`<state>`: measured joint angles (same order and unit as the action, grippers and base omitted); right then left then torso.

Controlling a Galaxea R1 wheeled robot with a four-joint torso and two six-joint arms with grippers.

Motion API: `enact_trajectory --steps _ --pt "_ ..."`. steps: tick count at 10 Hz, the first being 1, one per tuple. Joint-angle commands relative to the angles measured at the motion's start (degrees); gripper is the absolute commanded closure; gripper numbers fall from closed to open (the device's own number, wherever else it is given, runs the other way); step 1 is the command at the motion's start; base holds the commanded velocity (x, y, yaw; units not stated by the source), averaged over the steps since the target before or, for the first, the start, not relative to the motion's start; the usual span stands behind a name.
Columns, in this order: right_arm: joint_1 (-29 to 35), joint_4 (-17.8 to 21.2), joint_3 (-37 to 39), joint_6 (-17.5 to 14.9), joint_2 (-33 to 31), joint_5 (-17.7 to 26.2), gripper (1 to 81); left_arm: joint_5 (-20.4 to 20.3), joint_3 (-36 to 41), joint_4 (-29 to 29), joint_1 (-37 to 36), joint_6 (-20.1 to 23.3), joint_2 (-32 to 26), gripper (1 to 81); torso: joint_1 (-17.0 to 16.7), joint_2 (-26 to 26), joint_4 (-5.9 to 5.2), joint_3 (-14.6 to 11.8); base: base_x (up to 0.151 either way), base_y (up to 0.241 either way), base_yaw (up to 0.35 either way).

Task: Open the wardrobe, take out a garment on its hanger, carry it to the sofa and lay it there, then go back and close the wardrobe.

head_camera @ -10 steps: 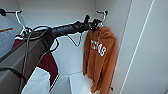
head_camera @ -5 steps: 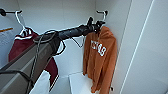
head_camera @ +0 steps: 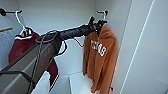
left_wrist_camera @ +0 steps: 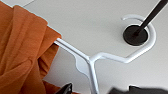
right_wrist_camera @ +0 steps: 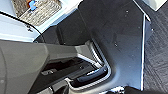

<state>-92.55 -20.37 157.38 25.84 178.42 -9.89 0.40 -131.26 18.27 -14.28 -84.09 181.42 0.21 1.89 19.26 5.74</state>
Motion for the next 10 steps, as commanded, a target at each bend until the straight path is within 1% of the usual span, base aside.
enact_trajectory --steps 1,2,4,5,6,9,10 --pt "1.2 0.3 -0.5 -0.3 0.8 2.6 1.0 -4.0 -1.7 2.9 -11.6 0.1 2.2 1.0 0.0 0.0 0.00 0.0 0.000 0.000 0.000" --pt "1.2 0.5 -0.5 -0.3 0.8 2.6 1.0 -4.5 -2.7 5.2 -11.6 0.1 3.1 1.0 0.0 0.0 0.00 0.0 0.000 0.000 0.000" --pt "1.1 0.9 -0.5 -0.3 0.8 2.6 1.0 -7.6 -6.8 7.1 -11.8 0.1 3.6 1.0 0.0 0.0 0.00 0.0 0.000 0.000 0.000" --pt "1.1 1.1 -0.5 -0.3 0.8 2.6 1.0 -8.0 -7.2 8.1 -11.9 0.1 3.6 1.0 0.0 0.0 0.00 0.0 0.000 0.000 0.000" --pt "1.1 1.1 -0.5 -0.3 0.8 2.6 1.0 -10.0 -7.3 9.1 -11.9 0.1 3.6 1.0 0.0 0.0 0.00 0.0 0.000 0.000 0.000" --pt "1.1 1.1 -0.5 -0.3 0.8 2.4 1.0 -11.4 -6.1 9.2 -11.9 0.0 3.6 1.0 0.0 0.0 0.00 0.0 0.000 0.000 0.000" --pt "1.1 1.1 -0.5 -0.3 0.8 2.5 1.0 -12.7 -4.5 9.5 -11.9 0.0 3.6 1.0 0.0 0.0 0.00 0.0 0.000 0.000 0.000"
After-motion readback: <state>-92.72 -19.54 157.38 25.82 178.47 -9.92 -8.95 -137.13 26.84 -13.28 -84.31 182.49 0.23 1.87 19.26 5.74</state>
